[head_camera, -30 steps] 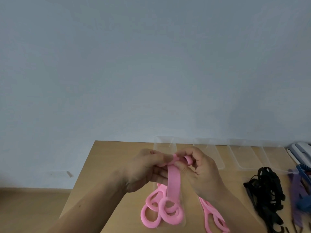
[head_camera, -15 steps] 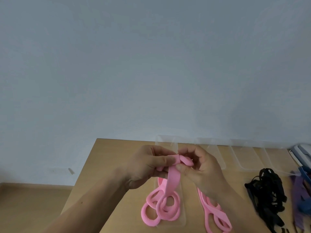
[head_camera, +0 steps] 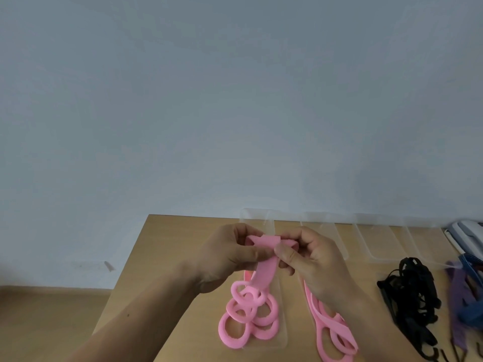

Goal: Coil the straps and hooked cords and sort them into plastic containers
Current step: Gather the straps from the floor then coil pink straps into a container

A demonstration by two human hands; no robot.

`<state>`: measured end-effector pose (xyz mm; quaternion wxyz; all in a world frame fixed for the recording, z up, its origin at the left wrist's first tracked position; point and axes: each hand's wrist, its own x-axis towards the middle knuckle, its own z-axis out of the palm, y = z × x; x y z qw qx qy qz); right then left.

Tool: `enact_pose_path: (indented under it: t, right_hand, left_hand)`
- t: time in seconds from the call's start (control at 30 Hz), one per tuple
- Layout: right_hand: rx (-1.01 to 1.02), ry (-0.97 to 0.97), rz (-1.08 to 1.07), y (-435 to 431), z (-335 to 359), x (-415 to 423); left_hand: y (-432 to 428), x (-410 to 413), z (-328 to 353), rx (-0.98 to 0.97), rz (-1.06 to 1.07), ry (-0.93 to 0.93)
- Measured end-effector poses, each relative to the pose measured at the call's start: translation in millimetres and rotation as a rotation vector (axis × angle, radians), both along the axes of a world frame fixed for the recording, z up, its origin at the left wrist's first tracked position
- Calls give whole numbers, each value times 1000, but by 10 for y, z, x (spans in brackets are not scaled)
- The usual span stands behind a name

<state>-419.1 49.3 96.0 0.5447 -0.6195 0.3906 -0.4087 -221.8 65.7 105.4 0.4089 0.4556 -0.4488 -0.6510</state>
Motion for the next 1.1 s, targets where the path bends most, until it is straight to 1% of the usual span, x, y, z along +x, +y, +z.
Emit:
enact_pose_path:
  t: [0.07,0.1,0.17,0.23,0.3,0.37,0.6,0.67,0.77,0.83,0.9,1.0,1.1]
  right_hand:
    - [-11,-31,-25,11,-1,13]
    - [-18,-41,-40,12,-7,18]
    - [-49,-16,-72,3,-9,28]
    - [-84,33,-84,-8,-5,28]
    - [-116,78,-74,-14,-14,24]
    - [-152,123,-73,-15,-17,18]
    - [-247,214,-56,-45,-21,46]
    - [-172,182,-23,-59,-12,53]
    - [-22,77,43,-76,7,42]
    - [64,1,64,-82,21,54]
    - [119,8,47,-94,15,86]
    - [126,61,47,-97,-4,142]
    - [50,87,38,-94,-18,141]
  left_hand:
    - [17,-3,33,17,-58,52]
    - [21,-6,47,35,-54,79]
    - [14,-9,44,104,-9,123]
    - [13,-32,53,141,-11,141]
    - [15,-50,66,136,-75,119]
    - [10,-54,77,131,-96,109]
    - [-41,-16,80,150,26,57]
    - [-39,-5,59,136,48,50]
    - [-30,-2,21,74,97,38]
    - [-31,3,-6,-7,145,-31]
    - [-32,6,-28,-79,145,-89]
    - [-23,12,-49,-129,124,-118]
    - [-19,27,-60,-91,117,-105]
